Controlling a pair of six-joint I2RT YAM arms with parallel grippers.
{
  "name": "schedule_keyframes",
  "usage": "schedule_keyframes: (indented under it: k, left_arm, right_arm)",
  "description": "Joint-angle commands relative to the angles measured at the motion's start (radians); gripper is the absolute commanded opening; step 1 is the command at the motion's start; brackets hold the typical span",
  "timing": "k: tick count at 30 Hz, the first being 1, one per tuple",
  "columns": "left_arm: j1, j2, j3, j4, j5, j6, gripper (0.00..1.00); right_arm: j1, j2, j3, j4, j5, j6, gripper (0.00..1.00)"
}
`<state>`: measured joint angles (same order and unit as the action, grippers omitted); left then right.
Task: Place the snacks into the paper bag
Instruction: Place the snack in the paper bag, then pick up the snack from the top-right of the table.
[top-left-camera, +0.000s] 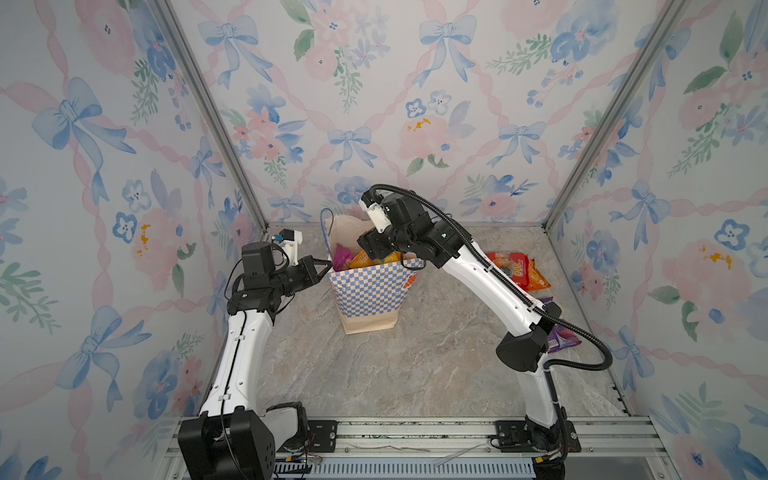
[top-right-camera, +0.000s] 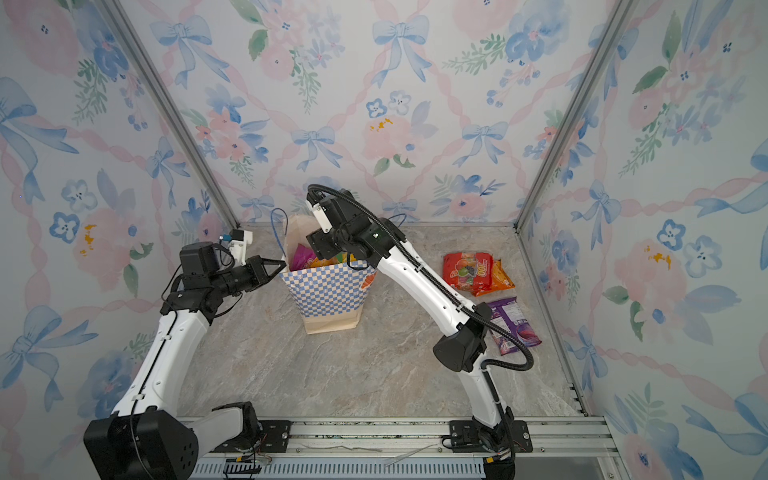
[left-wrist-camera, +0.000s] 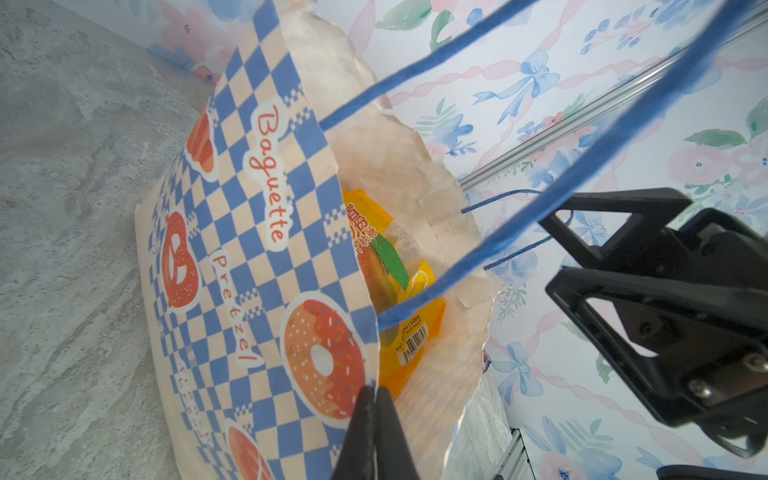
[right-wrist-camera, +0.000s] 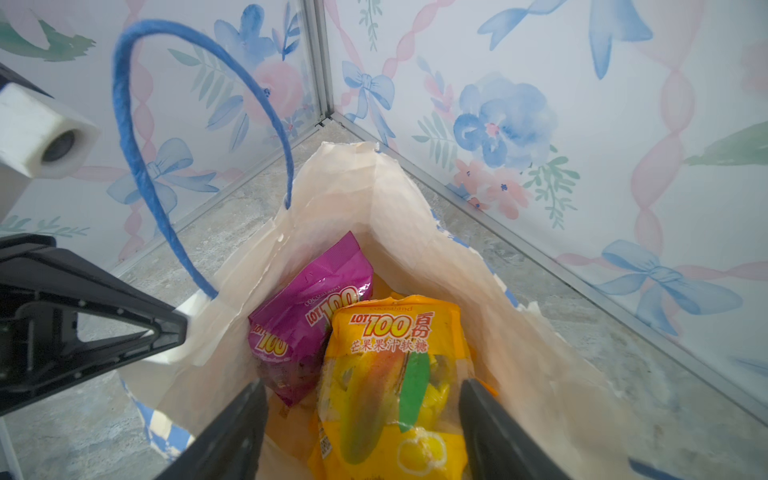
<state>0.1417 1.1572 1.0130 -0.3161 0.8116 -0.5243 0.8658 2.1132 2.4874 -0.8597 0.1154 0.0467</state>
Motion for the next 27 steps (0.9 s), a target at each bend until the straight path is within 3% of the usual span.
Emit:
schedule_keyframes:
  k: [1, 6, 10, 13, 19, 23, 27]
  left_arm:
    - [0.0, -0.017, 0.016, 0.008, 0.026, 0.012, 0.0]
    - [-0.001, -0.019, 0.022, 0.008, 0.027, 0.012, 0.0]
    - [-0.001, -0.016, 0.024, 0.008, 0.027, 0.012, 0.0]
    - [-0.001, -0.013, 0.024, 0.008, 0.027, 0.015, 0.0]
    - [-0.001, -0.008, 0.026, 0.008, 0.028, 0.018, 0.0]
    - [0.001, -0.01, 0.027, 0.008, 0.033, 0.02, 0.0]
    - [0.001, -0.013, 0.021, 0.008, 0.032, 0.02, 0.0]
  right_arm:
    - [0.002, -0.114, 0.028, -0.067, 0.086, 0.014, 0.84]
    - [-0.081, -0.225, -0.013, -0.187, 0.085, 0.106, 0.91]
    - [-0.214, -0.356, -0.162, -0.233, 0.047, 0.214, 0.96]
    - [-0.335, -0.487, -0.333, -0.201, 0.006, 0.27, 1.0]
    - [-0.655, -0.718, -0.688, -0.103, -0.152, 0.393, 0.96]
    - [-0.886, -0.761, -0.866, -0.091, -0.266, 0.432, 0.97]
    - [-1.03, -0.735, -0.992, -0.042, -0.372, 0.447, 0.96]
